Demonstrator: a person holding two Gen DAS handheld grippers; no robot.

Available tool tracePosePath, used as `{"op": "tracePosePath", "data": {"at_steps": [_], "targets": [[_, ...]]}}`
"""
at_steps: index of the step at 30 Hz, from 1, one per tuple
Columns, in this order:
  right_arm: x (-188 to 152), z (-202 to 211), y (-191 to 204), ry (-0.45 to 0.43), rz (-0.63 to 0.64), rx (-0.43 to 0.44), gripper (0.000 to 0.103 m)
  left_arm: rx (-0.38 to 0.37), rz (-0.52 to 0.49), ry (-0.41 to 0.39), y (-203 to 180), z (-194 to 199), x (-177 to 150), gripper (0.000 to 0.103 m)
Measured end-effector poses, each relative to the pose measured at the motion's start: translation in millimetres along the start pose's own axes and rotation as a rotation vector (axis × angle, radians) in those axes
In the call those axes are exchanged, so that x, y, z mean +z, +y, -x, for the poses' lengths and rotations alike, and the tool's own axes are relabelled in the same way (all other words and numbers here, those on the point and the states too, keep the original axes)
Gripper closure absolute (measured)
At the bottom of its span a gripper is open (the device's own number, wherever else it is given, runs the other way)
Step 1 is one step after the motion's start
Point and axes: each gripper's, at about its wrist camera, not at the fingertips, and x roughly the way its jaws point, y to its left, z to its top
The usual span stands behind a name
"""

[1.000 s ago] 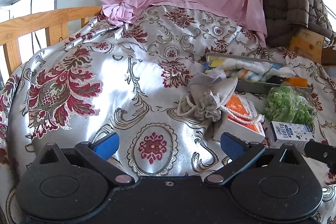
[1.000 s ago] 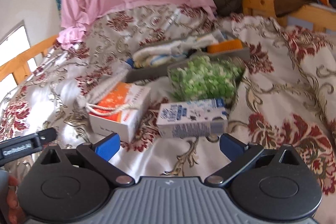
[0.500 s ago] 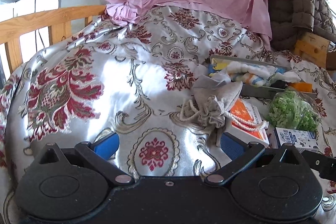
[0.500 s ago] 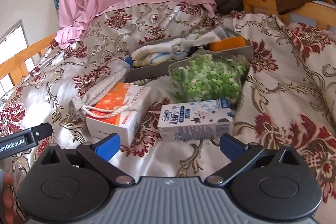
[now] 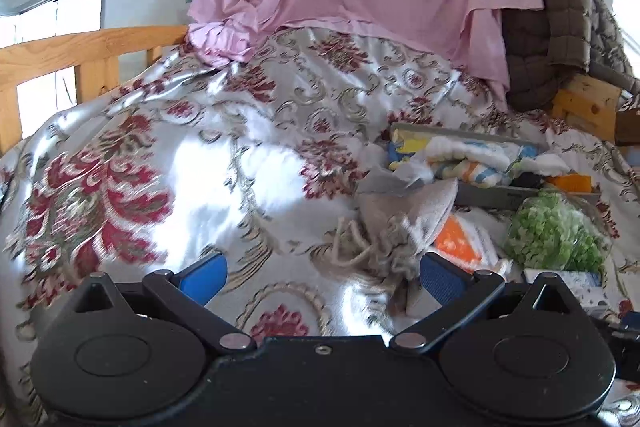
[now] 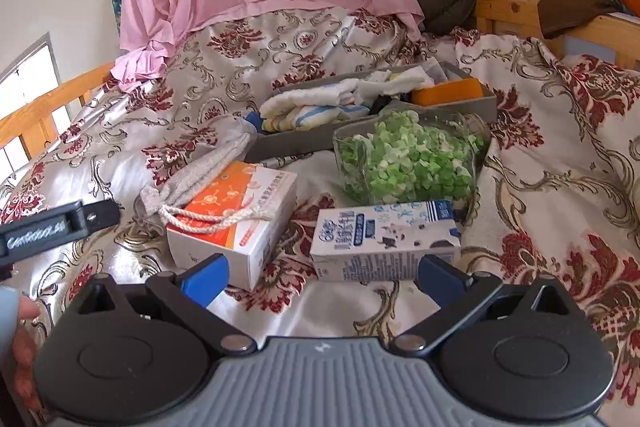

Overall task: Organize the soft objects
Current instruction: 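Move both tools back from the tray toward the beige pouch and grey cloth, then close the right tool on the grey cloth while the left tool grasps the beige drawstring pouch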

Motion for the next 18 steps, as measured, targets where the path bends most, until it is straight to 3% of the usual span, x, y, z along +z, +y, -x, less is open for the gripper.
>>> {"op": "tracePosePath", "data": {"at_steps": [7, 13, 18], "targets": [[5.3, -7.3, -1.4, -0.025, 0.0, 0.054, 0.0, -0.1, 0.016, 0.025, -9.3, -31.4, 14.3, 0.001], [10.3, -15.8, -2.7, -0.025, -0.031, 0.09, 0.0, -0.187, 0.033, 0.108, -14.2, -69.6, 22.7, 0.001], [11.8, -19.7, 3.0, -0.059, 0.002, 0.088, 0.0, -0.27, 0.145, 0.213, -8.6, -103.6, 31.8, 0.001]]}}
